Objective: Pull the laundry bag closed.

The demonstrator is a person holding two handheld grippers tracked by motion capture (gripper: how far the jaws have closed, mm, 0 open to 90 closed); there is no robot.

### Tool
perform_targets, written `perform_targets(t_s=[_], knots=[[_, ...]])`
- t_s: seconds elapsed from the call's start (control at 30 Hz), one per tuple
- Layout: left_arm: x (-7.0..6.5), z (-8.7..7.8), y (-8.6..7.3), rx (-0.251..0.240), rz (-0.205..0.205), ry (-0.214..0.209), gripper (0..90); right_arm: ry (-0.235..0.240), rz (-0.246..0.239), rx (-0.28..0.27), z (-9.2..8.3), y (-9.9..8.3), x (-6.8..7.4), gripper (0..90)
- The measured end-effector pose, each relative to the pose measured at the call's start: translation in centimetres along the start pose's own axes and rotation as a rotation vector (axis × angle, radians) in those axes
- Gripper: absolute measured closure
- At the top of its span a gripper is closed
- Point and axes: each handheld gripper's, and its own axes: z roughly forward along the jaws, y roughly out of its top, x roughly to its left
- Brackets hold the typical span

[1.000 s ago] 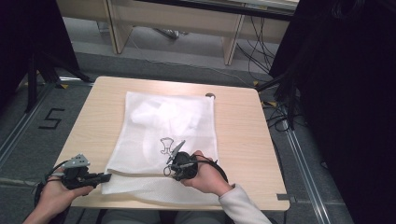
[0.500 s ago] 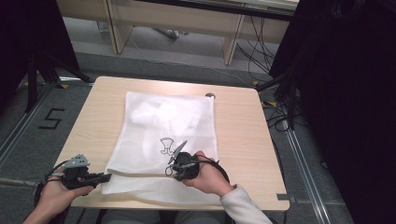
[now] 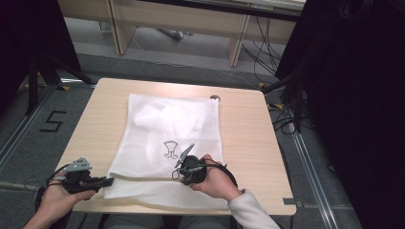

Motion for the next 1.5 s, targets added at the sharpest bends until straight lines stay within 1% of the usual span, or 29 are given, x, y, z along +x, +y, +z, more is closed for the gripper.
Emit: perform_targets(t_s=[0.03, 0.07, 0.1, 0.17, 0.23, 0.37, 0.4, 0.5, 0.53, 0.57, 0.6, 0.63, 0.67, 0.7, 0.73, 0.77, 0.8, 0.83, 0.87, 0.9, 0.93, 1.0, 1.07, 1.1, 1.13, 1.2, 1.3, 1.4, 1.5], knots=[[0.0, 0.0, 0.0, -0.004, -0.007, -0.002, 85.8, -0.015, 0.006, -0.012, 0.0, -0.1, 0.0, 82.5], [0.0, 0.0, 0.0, -0.004, -0.008, -0.003, 85.8, -0.015, 0.008, -0.003, 0.0, -0.2, 0.0, 82.5], [0.0, 0.0, 0.0, 0.001, 0.000, 0.001, 85.9, -0.011, 0.016, -0.006, -0.1, -0.2, 0.0, 82.5], [0.0, 0.0, 0.0, -0.003, -0.008, -0.001, 85.8, -0.019, 0.013, -0.002, -0.1, -0.3, 0.0, 82.5], [0.0, 0.0, 0.0, -0.004, -0.009, 0.001, 85.8, -0.017, 0.013, -0.008, -0.1, -0.4, -0.1, 82.5], [0.0, 0.1, 0.0, -0.005, -0.007, 0.002, 85.8, -0.023, 0.019, -0.002, -0.2, -0.7, -0.2, 82.5], [0.0, 0.0, 0.0, -0.001, -0.008, 0.000, 85.8, -0.023, 0.031, 0.001, -0.2, -0.8, -0.2, 82.5], [0.0, 0.0, 0.0, -0.004, -0.009, 0.004, 85.8, -0.029, 0.010, -0.003, -0.2, -1.0, -0.3, 82.5], [0.0, 0.0, 0.0, -0.007, -0.008, 0.005, 85.8, -0.029, 0.013, -0.003, -0.3, -1.0, -0.2, 82.5], [0.0, 0.0, 0.0, 0.000, -0.008, 0.002, 85.8, -0.028, 0.014, 0.001, -0.3, -1.0, -0.2, 82.5], [0.0, 0.0, 0.0, -0.005, -0.009, 0.005, 85.8, -0.027, 0.016, 0.013, -0.4, -1.0, -0.2, 82.5], [0.0, 0.0, 0.0, -0.003, -0.009, 0.002, 85.8, -0.022, 0.023, 0.003, -0.4, -1.1, -0.2, 82.5], [0.0, 0.0, 0.0, -0.003, -0.010, 0.003, 85.8, -0.020, 0.016, -0.005, -0.4, -1.1, -0.3, 82.5], [0.0, 0.0, 0.0, 0.002, -0.007, 0.007, 85.8, -0.027, 0.011, -0.001, -0.3, -1.2, -0.3, 82.5], [0.0, 0.0, 0.0, -0.006, -0.011, 0.010, 85.8, -0.027, 0.013, 0.004, -0.4, -1.2, -0.3, 82.5], [0.0, 0.0, 0.0, -0.004, -0.009, 0.009, 85.8, -0.031, 0.017, -0.004, -0.3, -1.2, -0.3, 82.5], [0.0, 0.0, 0.0, 0.002, -0.008, 0.008, 85.8, -0.023, 0.019, 0.011, -0.4, -1.2, -0.3, 82.5], [0.0, 0.0, 0.0, -0.008, -0.011, 0.012, 85.8, -0.028, 0.017, 0.007, -0.4, -1.3, -0.4, 82.5], [0.0, 0.0, -0.1, -0.019, -0.014, 0.013, 85.8, -0.033, 0.030, 0.008, -0.5, -1.4, -0.3, 82.5], [0.0, 0.0, -0.1, -0.008, -0.010, 0.014, 85.8, -0.018, 0.016, 0.010, -0.4, -1.4, -0.5, 82.5], [0.0, -0.1, 0.0, -0.001, -0.010, 0.011, 85.8, -0.033, 0.023, 0.005, -0.5, -1.5, -0.4, 82.5], [0.0, -0.1, 0.0, -0.002, -0.010, 0.014, 85.8, -0.026, 0.026, 0.002, -0.5, -1.6, -0.5, 82.5], [0.0, -0.1, 0.0, 0.000, -0.009, 0.014, 85.8, -0.027, 0.025, 0.019, -0.5, -1.7, -0.6, 82.5], [0.0, -0.1, 0.0, 0.000, -0.009, 0.015, 85.8, -0.031, 0.031, 0.005, -0.5, -1.8, -0.6, 82.5], [0.0, 0.0, 0.0, -0.001, -0.010, 0.013, 85.8, -0.034, 0.040, 0.014, -0.5, -1.9, -0.6, 82.5], [0.1, 0.0, 0.0, 0.000, -0.011, 0.012, 85.8, -0.028, 0.028, 0.015, -0.6, -2.0, -0.7, 82.5], [0.1, -0.1, 0.0, 0.000, -0.010, 0.012, 85.8, -0.035, 0.038, 0.013, -0.6, -2.2, -0.7, 82.5], [0.1, -0.1, 0.0, 0.002, -0.013, 0.010, 85.8, -0.025, 0.036, 0.019, -0.7, -2.3, -0.8, 82.5], [0.1, -0.1, 0.0, 0.001, -0.012, 0.010, 85.8, -0.030, 0.036, 0.003, -0.7, -2.4, -0.8, 82.5]])
